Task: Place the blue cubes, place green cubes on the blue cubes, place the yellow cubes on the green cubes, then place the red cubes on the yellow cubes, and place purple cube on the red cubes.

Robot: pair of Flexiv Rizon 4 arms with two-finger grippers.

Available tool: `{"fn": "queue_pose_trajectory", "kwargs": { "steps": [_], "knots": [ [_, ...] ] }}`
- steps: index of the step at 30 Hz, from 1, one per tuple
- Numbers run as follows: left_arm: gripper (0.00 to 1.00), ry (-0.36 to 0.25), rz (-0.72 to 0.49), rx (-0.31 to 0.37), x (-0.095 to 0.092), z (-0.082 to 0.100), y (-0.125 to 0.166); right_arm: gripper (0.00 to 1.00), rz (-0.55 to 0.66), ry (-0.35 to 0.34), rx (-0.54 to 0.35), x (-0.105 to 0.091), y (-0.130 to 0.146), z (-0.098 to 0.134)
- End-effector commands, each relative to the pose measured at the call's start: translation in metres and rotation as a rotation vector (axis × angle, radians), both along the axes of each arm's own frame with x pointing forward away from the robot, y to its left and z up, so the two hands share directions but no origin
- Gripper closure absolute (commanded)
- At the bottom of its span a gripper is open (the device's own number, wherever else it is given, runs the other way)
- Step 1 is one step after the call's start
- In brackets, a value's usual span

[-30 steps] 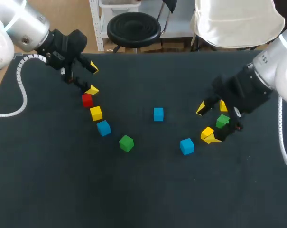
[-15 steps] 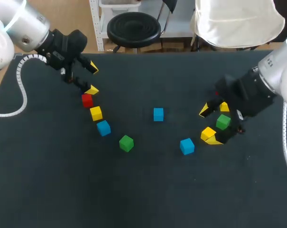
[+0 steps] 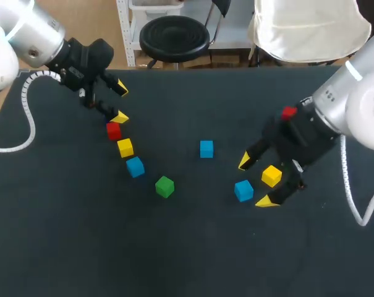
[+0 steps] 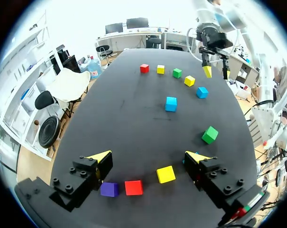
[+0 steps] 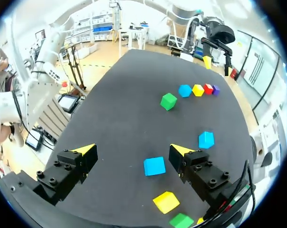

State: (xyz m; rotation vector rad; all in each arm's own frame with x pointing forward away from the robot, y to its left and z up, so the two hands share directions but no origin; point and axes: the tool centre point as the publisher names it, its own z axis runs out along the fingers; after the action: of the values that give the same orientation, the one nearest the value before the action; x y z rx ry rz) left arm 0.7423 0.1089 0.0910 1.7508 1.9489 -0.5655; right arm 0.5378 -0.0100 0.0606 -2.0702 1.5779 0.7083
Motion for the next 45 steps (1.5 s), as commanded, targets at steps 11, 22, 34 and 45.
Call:
{"fn": "queue_pose_trajectory", "kwargs": {
  "steps": [11,22,34,45],
  "knots": [
    [0.00,-0.002,0.000,0.000,-0.001,0.000,0.000,0.00,0.014,0.061,0.057,0.015,-0.010,-0.033],
    [0.00,-0.002,0.000,0.000,-0.001,0.000,0.000,0.00,-0.005,0.089,0.078,0.021,-0.011,-0.046],
    [0.00,-0.002,0.000,0.000,-0.001,0.000,0.000,0.04,-0.009,0.096,0.087,0.025,-0.004,-0.054],
    [0.00,-0.002,0.000,0.000,-0.001,0.000,0.000,0.50,-0.004,0.085,0.085,0.028,-0.002,-0.054]
  ]
}}
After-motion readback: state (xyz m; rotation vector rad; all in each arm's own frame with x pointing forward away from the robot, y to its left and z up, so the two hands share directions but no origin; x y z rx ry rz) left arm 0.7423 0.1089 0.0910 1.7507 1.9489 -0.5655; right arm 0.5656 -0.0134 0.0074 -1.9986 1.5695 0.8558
